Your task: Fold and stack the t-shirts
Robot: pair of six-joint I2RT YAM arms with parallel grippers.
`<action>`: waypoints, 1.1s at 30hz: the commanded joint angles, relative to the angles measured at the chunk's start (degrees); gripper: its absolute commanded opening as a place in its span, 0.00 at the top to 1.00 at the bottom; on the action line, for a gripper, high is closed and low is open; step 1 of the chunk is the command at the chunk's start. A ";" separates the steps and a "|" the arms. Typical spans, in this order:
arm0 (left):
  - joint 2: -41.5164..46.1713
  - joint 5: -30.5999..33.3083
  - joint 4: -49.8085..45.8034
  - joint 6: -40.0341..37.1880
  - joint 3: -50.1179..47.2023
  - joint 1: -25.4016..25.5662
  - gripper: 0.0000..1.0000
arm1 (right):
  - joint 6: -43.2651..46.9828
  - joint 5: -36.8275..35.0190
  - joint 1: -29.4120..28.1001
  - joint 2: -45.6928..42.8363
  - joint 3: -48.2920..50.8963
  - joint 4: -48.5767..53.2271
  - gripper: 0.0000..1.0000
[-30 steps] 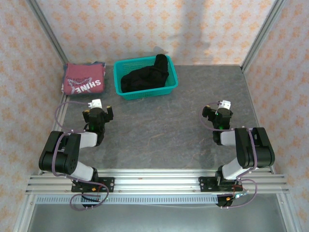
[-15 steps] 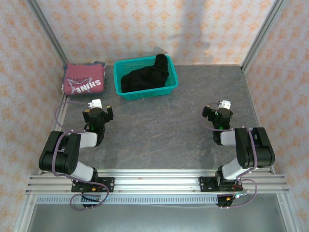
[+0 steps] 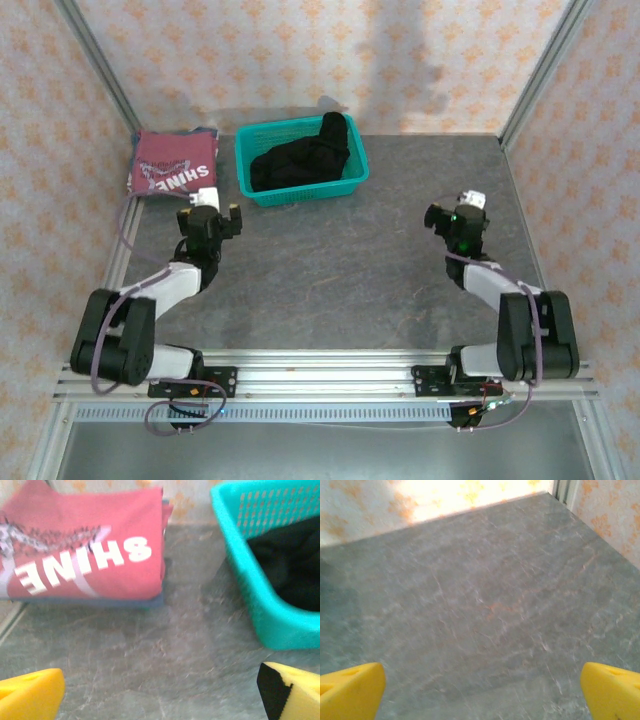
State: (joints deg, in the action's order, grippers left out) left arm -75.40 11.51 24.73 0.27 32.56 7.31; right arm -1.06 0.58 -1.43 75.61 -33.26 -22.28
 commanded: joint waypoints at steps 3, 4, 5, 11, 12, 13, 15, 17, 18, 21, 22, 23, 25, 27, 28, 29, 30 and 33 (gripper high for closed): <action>5.08 -2.00 -22.83 9.62 12.36 0.86 0.00 | -8.67 12.05 -0.77 -1.27 -12.08 25.11 0.01; 4.57 -4.24 -26.75 11.03 15.26 0.86 0.00 | -9.82 16.69 -0.77 0.85 -15.60 27.99 0.01; 3.46 -6.58 -31.49 12.78 19.38 0.98 0.00 | -11.60 20.87 -0.81 3.45 -19.27 30.70 0.01; -7.27 -16.89 -48.26 16.09 39.64 4.34 0.00 | -21.87 39.21 -2.40 19.68 -37.49 32.89 0.00; -8.51 -18.96 -48.68 16.13 41.18 4.78 0.00 | -23.03 40.79 -2.88 21.86 -39.69 31.91 0.01; -9.57 -20.70 -48.76 16.47 42.49 5.36 0.00 | -23.68 42.22 -3.42 24.12 -42.01 31.64 0.01; -11.58 -24.07 -48.36 17.08 44.77 6.83 0.00 | -24.17 43.47 -4.83 29.46 -48.27 32.72 0.03; -13.27 -25.10 -48.12 17.78 46.59 8.38 0.00 | -24.31 43.86 -5.89 34.25 -53.47 34.77 0.05; -13.94 -25.37 -48.19 18.04 47.31 8.91 0.00 | -25.00 44.17 -6.30 36.26 -55.18 34.88 0.06; -16.01 -26.09 -47.93 18.88 49.70 10.80 0.00 | -26.98 43.98 -7.84 42.04 -59.71 33.97 0.08; -16.46 -26.18 -47.93 19.12 50.32 11.20 0.00 | -26.70 43.22 -8.20 43.49 -61.11 34.94 0.09; -16.94 -26.27 -48.13 19.18 50.99 11.66 0.00 | -26.62 42.29 -8.62 44.91 -62.56 35.84 0.11; -17.65 -26.53 -48.48 19.56 52.07 12.39 0.00 | -27.24 41.14 -9.10 46.99 -64.04 35.93 0.12; -18.06 -26.21 -48.71 19.53 52.83 12.90 0.00 | -28.37 39.84 -9.67 48.44 -64.82 34.62 0.14; -18.23 -26.08 -48.92 19.53 53.01 13.14 0.00 | -29.05 39.44 -9.88 48.92 -64.91 33.68 0.15; -18.37 -25.70 -49.02 19.57 53.26 13.38 0.00 | -29.83 39.35 -10.10 49.42 -65.02 32.36 0.17; -18.54 -25.34 -49.00 19.62 53.31 13.51 0.00 | -30.57 39.24 -10.40 50.06 -65.65 31.55 0.21; -19.17 -23.53 -49.24 20.17 53.62 13.83 0.00 | -30.30 38.21 -11.43 51.94 -68.59 34.04 0.43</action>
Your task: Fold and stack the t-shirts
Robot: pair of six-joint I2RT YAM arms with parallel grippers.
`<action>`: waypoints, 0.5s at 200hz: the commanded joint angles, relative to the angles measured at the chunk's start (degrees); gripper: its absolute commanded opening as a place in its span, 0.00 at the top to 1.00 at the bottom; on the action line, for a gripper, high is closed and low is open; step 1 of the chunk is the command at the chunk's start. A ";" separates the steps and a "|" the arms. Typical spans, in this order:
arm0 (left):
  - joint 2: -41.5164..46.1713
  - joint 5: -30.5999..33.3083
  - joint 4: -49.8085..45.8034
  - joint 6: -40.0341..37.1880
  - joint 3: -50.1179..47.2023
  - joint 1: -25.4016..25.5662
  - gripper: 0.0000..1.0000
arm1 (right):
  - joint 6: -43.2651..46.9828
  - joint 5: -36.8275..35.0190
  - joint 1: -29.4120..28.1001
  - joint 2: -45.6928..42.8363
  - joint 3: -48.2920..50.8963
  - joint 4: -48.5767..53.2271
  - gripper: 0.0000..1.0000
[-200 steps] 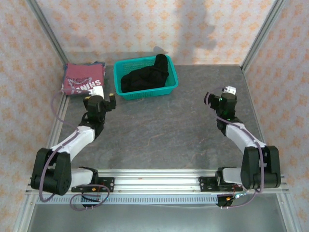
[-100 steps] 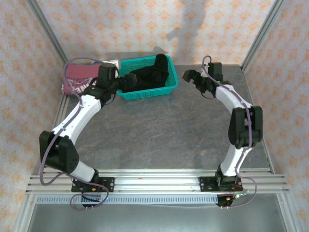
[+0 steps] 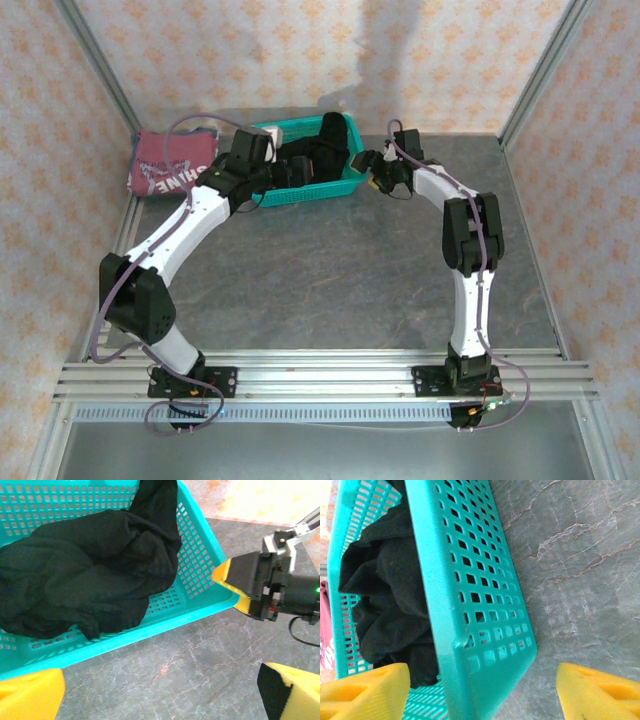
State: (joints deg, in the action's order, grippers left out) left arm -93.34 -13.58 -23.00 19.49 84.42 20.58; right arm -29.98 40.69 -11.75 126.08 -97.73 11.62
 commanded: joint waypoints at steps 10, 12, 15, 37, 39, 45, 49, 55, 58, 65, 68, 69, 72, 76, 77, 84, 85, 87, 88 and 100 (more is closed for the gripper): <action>-2.13 4.08 -2.19 1.25 2.35 0.74 0.00 | -0.99 -2.89 -1.67 1.33 -4.01 1.41 0.61; -2.29 4.46 -2.32 1.32 2.44 0.75 0.00 | -0.81 -3.16 -1.76 1.24 -3.77 1.61 0.63; -2.46 5.13 -2.51 1.34 2.61 0.78 0.00 | -0.60 -3.68 -1.84 0.93 -3.37 1.89 0.65; -4.30 9.06 -4.60 1.61 4.59 0.93 0.00 | 0.46 -5.07 -1.96 -2.67 2.17 1.32 0.86; -4.59 9.42 -4.84 1.61 4.85 1.02 0.00 | 0.62 -5.17 -1.96 -3.12 2.78 1.33 0.88; -5.13 10.24 -5.54 1.41 5.56 1.03 0.00 | 1.02 -5.45 -1.96 -4.42 4.59 1.25 0.93; -5.63 10.74 -5.90 1.33 6.01 1.17 0.00 | 1.36 -5.39 -1.96 -5.30 5.69 1.20 0.95; -6.35 11.60 -6.43 1.02 6.63 1.37 0.00 | 1.83 -5.24 -1.96 -6.43 7.23 1.32 0.98; -6.76 12.11 -6.70 0.96 6.96 1.41 0.00 | 2.20 -5.08 -1.92 -7.33 8.43 1.55 0.99; -7.55 13.02 -7.33 0.50 7.73 1.69 0.00 | 3.09 -4.53 -2.05 -9.14 10.63 1.95 1.00; -7.90 13.34 -7.59 0.32 8.06 1.76 0.00 | 3.62 -4.27 -2.09 -9.77 11.73 2.13 1.00; -8.04 13.50 -7.72 0.22 8.13 1.75 0.00 | 3.75 -4.16 -2.12 -10.14 12.02 2.29 1.00; -8.39 13.87 -7.97 -0.06 8.45 2.01 0.00 | 4.25 -4.01 -2.14 -11.08 13.16 2.48 1.00; -8.86 14.49 -8.33 -0.42 8.95 2.21 0.00 | 5.02 -3.88 -2.29 -12.24 14.61 3.04 1.00; -9.00 14.65 -8.44 -0.55 9.06 2.24 0.00 | 5.24 -3.87 -2.30 -12.56 14.91 3.23 1.00; -9.82 15.46 -9.03 -0.83 9.79 2.43 0.00 | 6.92 -3.95 -2.61 -14.77 17.56 4.31 1.00; -9.96 15.53 -9.10 -0.89 9.93 2.48 0.00 | 7.20 -3.99 -2.64 -15.10 17.92 4.52 1.00; -10.16 15.65 -9.26 -0.93 10.16 2.57 0.00 | 7.69 -4.09 -2.79 -15.63 18.70 4.96 1.00; -10.31 15.67 -9.30 -0.98 10.24 2.60 0.00 | 8.07 -4.15 -2.86 -16.01 19.10 5.11 1.00; -11.54 15.68 -9.65 -1.60 11.33 3.00 0.00 | 11.71 -5.56 -3.73 -19.59 22.92 8.41 1.00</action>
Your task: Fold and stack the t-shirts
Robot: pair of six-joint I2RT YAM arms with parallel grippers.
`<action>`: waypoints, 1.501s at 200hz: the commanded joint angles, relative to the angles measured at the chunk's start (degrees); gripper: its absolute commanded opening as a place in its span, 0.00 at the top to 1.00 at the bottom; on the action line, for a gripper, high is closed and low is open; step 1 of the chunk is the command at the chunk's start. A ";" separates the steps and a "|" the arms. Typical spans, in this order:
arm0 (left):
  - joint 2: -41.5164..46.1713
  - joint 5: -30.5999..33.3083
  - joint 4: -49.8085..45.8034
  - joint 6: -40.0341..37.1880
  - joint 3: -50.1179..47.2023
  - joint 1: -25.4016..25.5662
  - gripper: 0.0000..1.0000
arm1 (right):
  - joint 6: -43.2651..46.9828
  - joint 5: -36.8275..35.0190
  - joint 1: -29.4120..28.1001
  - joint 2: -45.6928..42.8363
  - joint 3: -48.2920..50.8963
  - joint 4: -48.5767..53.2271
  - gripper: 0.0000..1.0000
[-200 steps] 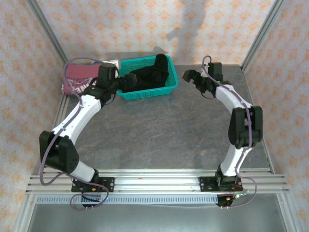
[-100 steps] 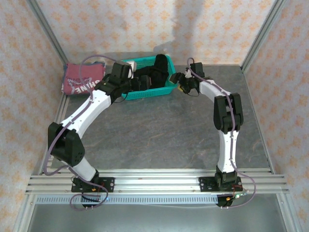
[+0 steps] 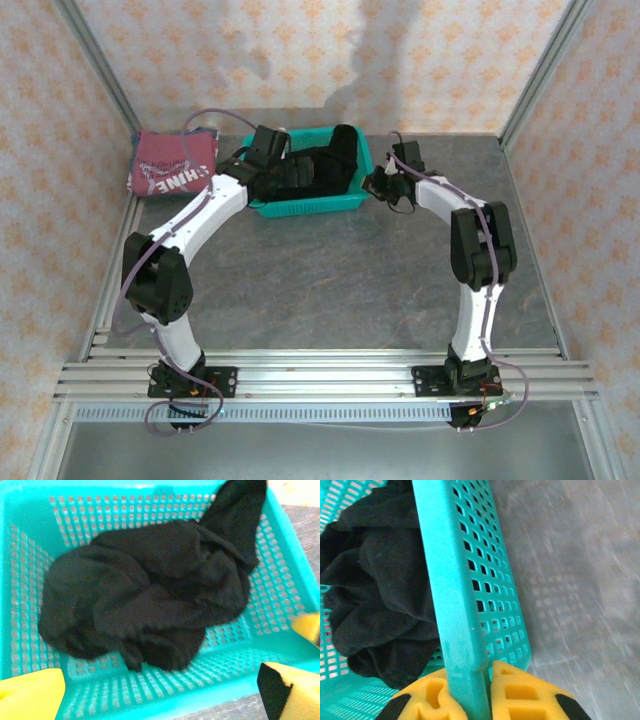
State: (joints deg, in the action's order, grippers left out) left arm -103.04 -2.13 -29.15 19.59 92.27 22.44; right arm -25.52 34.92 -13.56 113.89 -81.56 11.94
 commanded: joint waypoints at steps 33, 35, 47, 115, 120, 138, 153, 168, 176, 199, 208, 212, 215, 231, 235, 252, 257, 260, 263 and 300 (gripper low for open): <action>-5.95 5.02 -4.50 -5.97 5.10 4.55 0.00 | 6.08 0.71 -2.66 -15.76 18.16 8.31 1.00; -6.01 4.96 -4.58 -6.02 5.11 4.66 0.00 | 5.83 0.68 -2.73 -16.41 19.00 8.03 1.00; -9.30 4.40 -4.62 -5.39 4.79 4.95 0.00 | 5.03 -0.08 -2.79 -19.16 22.21 7.57 1.00; -21.68 3.91 -8.80 -4.58 9.19 8.40 0.10 | 3.53 0.30 -2.79 -24.83 27.43 8.14 1.00; -22.50 4.18 -9.52 -4.27 9.51 8.38 0.17 | 3.34 0.39 -2.79 -24.86 27.42 7.89 1.00; -23.57 3.78 -10.07 -3.81 9.72 8.26 0.62 | 2.13 0.06 -2.79 -24.70 26.94 7.33 1.00; -22.37 2.15 -10.42 -2.92 10.51 7.83 0.97 | 0.36 -0.61 -2.59 -24.15 26.25 6.81 1.00; -18.31 1.52 -9.61 -2.36 10.79 7.37 1.00 | -3.06 -1.44 -1.88 -23.38 25.84 5.39 1.00; -15.23 2.09 -9.33 -2.50 11.24 7.36 1.00 | -5.05 -2.09 -1.07 -23.11 25.67 4.53 1.00; -5.98 4.05 -10.85 -2.53 14.26 7.45 1.00 | -11.09 -5.29 2.83 -22.48 24.83 2.87 1.00; -1.64 5.01 -11.11 -2.50 15.24 7.67 1.00 | -13.43 -6.59 4.86 -22.11 24.53 2.53 1.00; 0.08 5.39 -11.09 -2.38 15.59 7.84 1.00 | -14.69 -6.96 5.66 -22.01 24.41 2.14 1.00; 1.33 5.79 -11.07 -2.33 15.84 7.85 1.00 | -15.44 -7.31 6.18 -21.85 24.41 1.77 1.00; 6.96 7.74 -11.58 -2.61 17.78 8.57 1.00 | -19.05 -9.43 8.60 -21.15 23.75 0.27 1.00; 8.13 8.13 -11.86 -2.71 18.43 8.67 1.00 | -19.83 -10.40 9.04 -21.03 23.41 0.35 1.00; 12.41 8.57 -12.70 -3.55 21.30 9.48 1.00 | -23.89 -16.63 10.92 -20.91 22.56 1.61 1.00; 13.68 8.47 -12.57 -3.99 21.82 9.90 1.00 | -25.48 -18.38 11.52 -21.10 22.82 1.22 1.00; 14.31 8.39 -12.51 -4.36 22.00 10.09 1.00 | -26.53 -19.45 11.87 -21.24 22.99 1.07 1.00; 14.84 8.31 -12.36 -4.67 22.22 10.29 1.00 | -27.59 -20.85 12.23 -21.36 23.14 0.99 1.00; 19.41 6.97 -16.18 -6.03 23.85 10.88 1.00 | -38.38 -31.65 15.01 -20.23 23.33 -1.25 1.00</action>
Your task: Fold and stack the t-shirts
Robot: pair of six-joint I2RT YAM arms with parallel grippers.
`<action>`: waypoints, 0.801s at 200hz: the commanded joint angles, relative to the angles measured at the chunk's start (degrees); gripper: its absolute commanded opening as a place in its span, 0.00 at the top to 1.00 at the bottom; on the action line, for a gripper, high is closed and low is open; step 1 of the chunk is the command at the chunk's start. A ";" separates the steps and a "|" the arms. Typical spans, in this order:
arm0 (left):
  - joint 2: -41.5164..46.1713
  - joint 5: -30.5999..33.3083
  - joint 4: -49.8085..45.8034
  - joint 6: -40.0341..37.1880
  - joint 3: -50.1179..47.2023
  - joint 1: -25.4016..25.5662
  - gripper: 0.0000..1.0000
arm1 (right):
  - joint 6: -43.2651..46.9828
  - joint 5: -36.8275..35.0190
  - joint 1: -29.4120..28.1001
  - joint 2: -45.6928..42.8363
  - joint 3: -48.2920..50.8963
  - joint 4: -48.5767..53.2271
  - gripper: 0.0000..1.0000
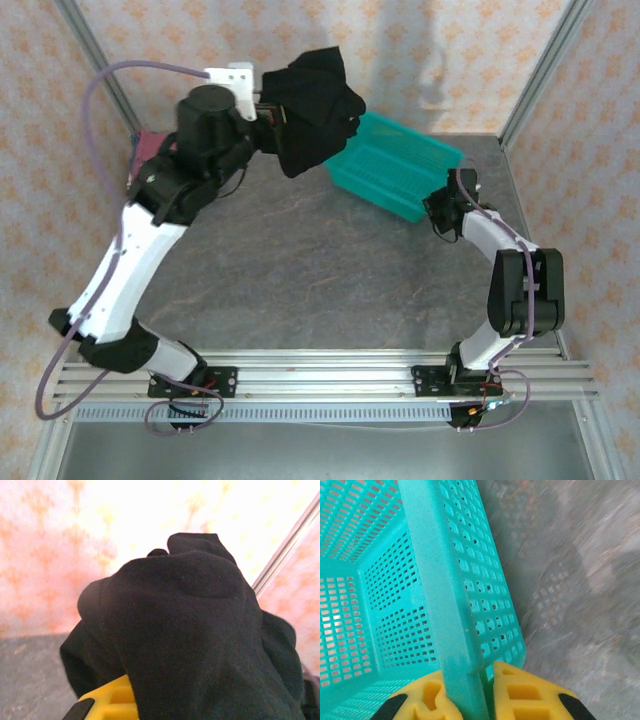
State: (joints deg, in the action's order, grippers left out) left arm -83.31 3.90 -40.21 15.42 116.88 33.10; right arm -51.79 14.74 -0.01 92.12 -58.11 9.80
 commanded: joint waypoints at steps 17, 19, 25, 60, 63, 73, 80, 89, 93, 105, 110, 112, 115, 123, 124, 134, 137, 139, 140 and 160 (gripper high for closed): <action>1.05 0.67 -5.95 -2.81 -2.93 0.25 1.00 | -15.55 -14.47 1.77 3.25 -1.86 1.98 1.00; 1.13 0.62 -6.01 -2.91 -3.31 0.26 1.00 | -15.76 -14.61 1.77 3.34 -1.89 2.02 1.00; 1.45 0.48 -6.15 -2.95 -4.38 0.21 1.00 | -17.22 -15.55 1.77 3.71 -2.17 2.36 1.00; 3.55 -2.35 -4.36 -2.40 -11.81 0.21 1.00 | -26.44 -21.44 1.72 3.92 -1.88 4.21 1.00; 3.52 -2.64 -4.36 -2.33 -12.20 0.22 1.00 | -27.16 -21.96 1.75 3.80 -1.82 4.47 1.00; 3.44 -3.80 -4.44 -2.18 -13.31 0.30 1.00 | -30.12 -23.37 1.77 3.21 -0.81 4.50 1.00; 3.56 -4.35 -4.29 -1.87 -14.23 0.21 1.00 | -32.15 -24.30 1.77 2.49 0.32 3.85 1.00; 3.91 -5.01 -3.75 -1.33 -15.88 0.23 1.00 | -34.77 -25.30 1.86 1.50 1.62 3.76 1.00; 4.10 -5.30 -3.30 -1.05 -16.69 0.21 1.00 | -35.73 -25.72 1.92 0.97 2.11 3.82 1.00; 4.74 -6.13 -2.24 -0.36 -19.02 0.23 1.00 | -37.82 -26.59 2.09 -0.50 3.38 4.30 1.00; 5.01 -6.47 -2.03 -0.14 -19.84 0.27 1.00 | -38.69 -27.04 2.11 -1.24 3.80 4.88 1.00; 5.09 -6.59 -1.93 -0.09 -20.15 0.36 1.00 | -39.12 -27.18 2.10 -1.48 4.01 5.05 1.00; 5.16 -6.70 -1.80 0.02 -20.64 0.33 1.00 | -39.51 -27.40 2.12 -1.90 4.25 5.19 1.00; 5.44 -7.10 -1.43 0.23 -22.01 0.37 1.00 | -40.57 -27.96 2.12 -3.05 5.13 5.36 1.00; 5.48 -7.17 -1.40 0.27 -22.16 0.37 1.00 | -40.75 -28.12 2.12 -3.11 5.21 5.38 1.00; 5.38 -8.23 -0.97 0.46 -23.53 0.36 1.00 | -42.44 -29.60 2.12 -4.34 5.99 6.40 1.00; 5.32 -8.74 -0.81 0.53 -23.88 0.34 1.00 | -42.67 -29.91 2.19 -4.58 6.21 6.44 1.00; 5.25 -9.09 -0.66 0.61 -24.13 0.35 1.00 | -42.86 -30.18 2.18 -4.78 6.35 6.48 1.00; 5.26 -9.26 -0.66 0.64 -24.27 0.32 1.00 | -43.00 -30.28 2.15 -4.85 6.43 6.47 1.00; 3.86 -13.00 1.52 1.98 -26.80 0.38 1.00 | -41.87 -28.96 3.11 -3.86 5.99 5.01 1.00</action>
State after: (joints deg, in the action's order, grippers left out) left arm -80.16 -4.29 -44.73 15.42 92.03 33.30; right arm -87.77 -11.09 2.09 88.14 -52.80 11.79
